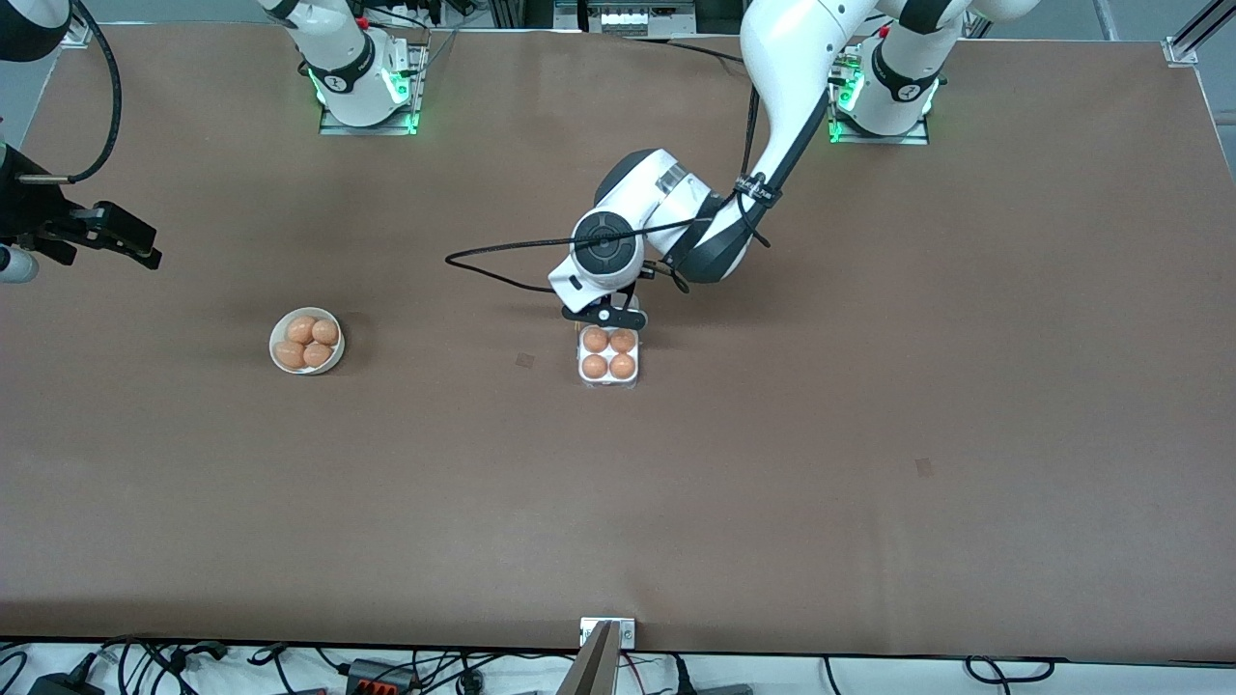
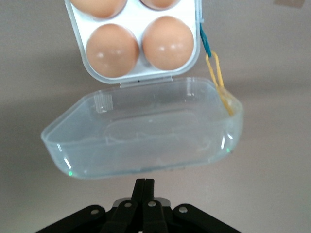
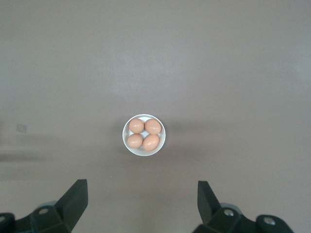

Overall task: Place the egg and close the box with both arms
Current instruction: 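Push the lid down over the eggs with the left gripper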

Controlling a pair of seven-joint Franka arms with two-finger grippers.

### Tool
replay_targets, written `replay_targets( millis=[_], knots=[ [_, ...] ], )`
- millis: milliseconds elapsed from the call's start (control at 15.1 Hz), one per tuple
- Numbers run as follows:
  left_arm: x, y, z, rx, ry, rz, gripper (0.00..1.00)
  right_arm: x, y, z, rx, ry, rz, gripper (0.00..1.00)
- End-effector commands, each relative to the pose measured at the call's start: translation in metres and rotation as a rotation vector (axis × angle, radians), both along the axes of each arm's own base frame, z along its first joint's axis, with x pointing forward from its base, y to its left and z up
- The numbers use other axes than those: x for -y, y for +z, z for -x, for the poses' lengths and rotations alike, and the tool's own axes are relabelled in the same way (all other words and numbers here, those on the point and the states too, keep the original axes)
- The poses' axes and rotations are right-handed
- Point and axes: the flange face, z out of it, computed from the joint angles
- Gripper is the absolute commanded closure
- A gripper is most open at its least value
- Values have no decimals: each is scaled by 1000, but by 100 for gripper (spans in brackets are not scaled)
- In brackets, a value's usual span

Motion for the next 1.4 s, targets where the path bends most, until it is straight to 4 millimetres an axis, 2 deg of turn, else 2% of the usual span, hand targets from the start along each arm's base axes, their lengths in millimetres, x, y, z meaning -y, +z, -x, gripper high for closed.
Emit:
replay_targets(
  millis=[0, 266, 399, 532, 664, 930, 997, 1196, 1329],
  knots=[
    [3, 1, -6, 8, 24, 4, 100, -11, -2, -2, -12, 37, 1, 0],
    [2, 3, -14, 22, 40, 12, 100, 4, 0, -1, -9, 10, 0, 0],
    [6, -6, -20, 38, 51, 21, 100, 2, -2, 0, -16, 17, 0, 0],
    [8, -2, -31, 57, 62, 38, 100, 5, 1, 3, -20, 11, -2, 0],
    [7, 5, -37, 71, 86, 40, 100, 6, 2, 6, -25, 18, -3, 0],
    [-9, 35, -73, 141, 142, 75, 100, 4, -9, 8, -47, 8, -10, 0],
    [-17, 37, -84, 161, 163, 88, 100, 4, -9, 7, -43, 7, -9, 0],
    [-17, 15, -91, 191, 182, 102, 100, 5, -9, 8, -45, 4, -22, 0],
    [-18, 11, -92, 195, 182, 101, 100, 4, -10, 10, -49, 13, -21, 0]
  ],
)
